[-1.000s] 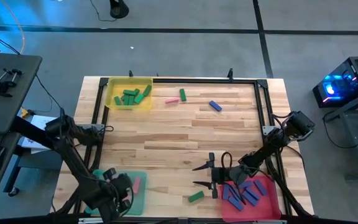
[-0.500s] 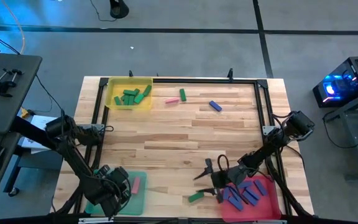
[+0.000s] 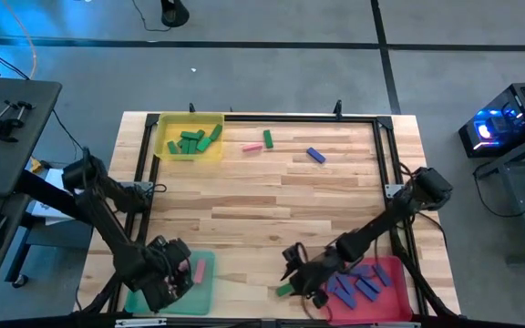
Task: Sort blocks
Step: Put the green block into the yellow bin
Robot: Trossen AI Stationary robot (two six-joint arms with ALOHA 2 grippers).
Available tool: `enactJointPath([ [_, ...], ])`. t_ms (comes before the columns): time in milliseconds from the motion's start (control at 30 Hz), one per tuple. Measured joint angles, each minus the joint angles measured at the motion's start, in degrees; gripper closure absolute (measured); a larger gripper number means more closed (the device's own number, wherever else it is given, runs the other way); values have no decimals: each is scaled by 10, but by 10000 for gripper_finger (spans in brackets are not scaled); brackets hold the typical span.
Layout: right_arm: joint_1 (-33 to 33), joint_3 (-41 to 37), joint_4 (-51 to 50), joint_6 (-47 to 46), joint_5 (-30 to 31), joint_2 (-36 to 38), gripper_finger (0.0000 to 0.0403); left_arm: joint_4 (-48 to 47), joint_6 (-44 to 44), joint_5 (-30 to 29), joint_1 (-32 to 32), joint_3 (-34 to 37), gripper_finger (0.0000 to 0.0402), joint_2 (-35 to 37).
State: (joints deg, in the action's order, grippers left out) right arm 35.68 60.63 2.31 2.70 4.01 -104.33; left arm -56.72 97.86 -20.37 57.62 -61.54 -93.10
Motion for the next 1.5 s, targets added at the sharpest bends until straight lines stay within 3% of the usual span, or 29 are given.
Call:
enactJointPath([
  [200, -18, 47, -82, -16, -52, -57, 190, 115, -131, -129, -3, 0, 122, 60],
  [467, -24, 44, -111, -43, -42, -75, 192, 316, -489, -371, -7, -1, 122, 61],
  [600, -24, 42, -133, -49, -40, -76, 207, 389, -589, -447, -19, -1, 122, 48],
  [867, -38, 43, -138, -68, -37, -94, 258, 452, -624, -469, -60, -1, 122, -3],
  [1067, -46, 41, -126, -66, -27, -83, 322, 484, -621, -462, -83, -1, 122, -46],
  [1300, -35, 34, -158, -52, 134, -3, 336, 497, -639, -482, -81, 0, 122, -47],
  [1400, -19, -22, -121, -46, 187, 50, 336, 512, -662, -494, -75, -1, 122, -46],
  [1500, -8, -110, -20, -62, 222, 119, 336, 519, -666, -492, -73, -1, 122, -46],
])
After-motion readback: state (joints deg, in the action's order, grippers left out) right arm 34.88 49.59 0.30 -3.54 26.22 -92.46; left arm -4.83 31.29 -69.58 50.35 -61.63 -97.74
